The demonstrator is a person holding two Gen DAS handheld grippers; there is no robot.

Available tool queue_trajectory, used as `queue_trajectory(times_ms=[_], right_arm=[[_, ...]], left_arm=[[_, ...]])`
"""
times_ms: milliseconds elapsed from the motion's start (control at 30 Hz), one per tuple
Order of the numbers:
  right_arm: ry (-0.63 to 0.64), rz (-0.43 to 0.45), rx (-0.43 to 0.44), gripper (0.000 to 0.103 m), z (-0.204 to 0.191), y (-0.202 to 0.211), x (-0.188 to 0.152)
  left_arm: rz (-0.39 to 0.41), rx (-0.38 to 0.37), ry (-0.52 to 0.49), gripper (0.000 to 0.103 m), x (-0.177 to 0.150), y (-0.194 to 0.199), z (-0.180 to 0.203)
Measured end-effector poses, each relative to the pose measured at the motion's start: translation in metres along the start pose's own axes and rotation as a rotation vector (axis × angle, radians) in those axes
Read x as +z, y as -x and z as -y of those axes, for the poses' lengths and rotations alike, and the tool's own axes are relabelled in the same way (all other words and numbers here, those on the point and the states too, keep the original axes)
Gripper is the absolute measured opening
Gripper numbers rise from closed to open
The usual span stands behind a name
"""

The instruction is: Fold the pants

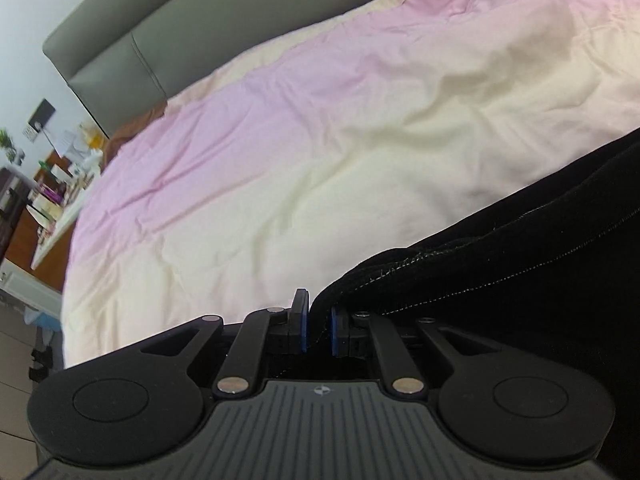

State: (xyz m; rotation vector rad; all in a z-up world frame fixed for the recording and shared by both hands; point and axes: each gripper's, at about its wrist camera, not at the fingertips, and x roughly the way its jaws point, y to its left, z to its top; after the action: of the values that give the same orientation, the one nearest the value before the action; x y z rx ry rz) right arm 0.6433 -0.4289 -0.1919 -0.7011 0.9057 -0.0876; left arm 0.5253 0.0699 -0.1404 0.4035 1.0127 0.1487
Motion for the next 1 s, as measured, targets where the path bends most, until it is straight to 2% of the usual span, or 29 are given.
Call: queue_trajectory(times_ms=[67, 200, 233, 267, 300, 333, 367, 500, 600, 700, 833, 933, 1000], right_arm=[[0.022, -0.022, -0.013, 0.000, -0.011, -0.013, 0.004], [0.011, -0.041, -0.022, 0.000, -0.022, -0.028, 0.006], [-0.003, -0.040, -0.025, 0.005, -0.022, -0.029, 0.006], [-0.018, -0.041, -0.026, 0.010, -0.021, -0.029, 0.007], [-0.035, -0.037, -0.028, 0.028, -0.019, -0.027, 0.008], [-0.048, -0.021, -0.025, 0.055, -0.018, -0.024, 0.008], [-0.055, -0.005, -0.023, 0.063, -0.016, -0.020, 0.009], [-0.093, 0.028, 0.016, 0.064, -0.018, 0.003, 0.009], [-0.171, 0.066, 0.134, 0.064, -0.025, 0.035, 0.002], [-0.235, 0.078, 0.280, 0.064, -0.046, 0.067, -0.010], [-0.260, 0.081, 0.436, 0.064, -0.095, 0.106, -0.033], [-0.292, 0.077, 0.551, 0.064, -0.134, 0.133, -0.048], [-0.320, 0.076, 0.619, 0.064, -0.158, 0.149, -0.053]], left_arm=[[-0.017, -0.016, 0.032, 0.013, -0.001, -0.013, -0.001], [-0.006, -0.023, 0.045, 0.030, -0.004, -0.018, -0.001], [0.003, -0.010, 0.039, 0.036, -0.004, -0.016, -0.001], [0.020, 0.009, 0.034, 0.061, -0.004, -0.014, -0.001], [0.050, 0.019, 0.043, 0.078, -0.003, -0.009, -0.004], [0.072, 0.015, 0.063, 0.078, -0.003, -0.005, -0.008], [0.079, 0.001, 0.087, 0.078, -0.001, -0.001, -0.013], [0.105, -0.035, 0.140, 0.078, -0.003, 0.024, -0.033], [0.107, -0.065, 0.202, 0.078, -0.025, 0.043, -0.051], [0.076, -0.077, 0.306, 0.078, -0.062, 0.053, -0.077], [0.027, -0.067, 0.419, 0.078, -0.116, 0.056, -0.109], [0.009, -0.092, 0.502, 0.079, -0.158, 0.058, -0.130], [-0.009, -0.134, 0.565, 0.080, -0.180, 0.055, -0.138]])
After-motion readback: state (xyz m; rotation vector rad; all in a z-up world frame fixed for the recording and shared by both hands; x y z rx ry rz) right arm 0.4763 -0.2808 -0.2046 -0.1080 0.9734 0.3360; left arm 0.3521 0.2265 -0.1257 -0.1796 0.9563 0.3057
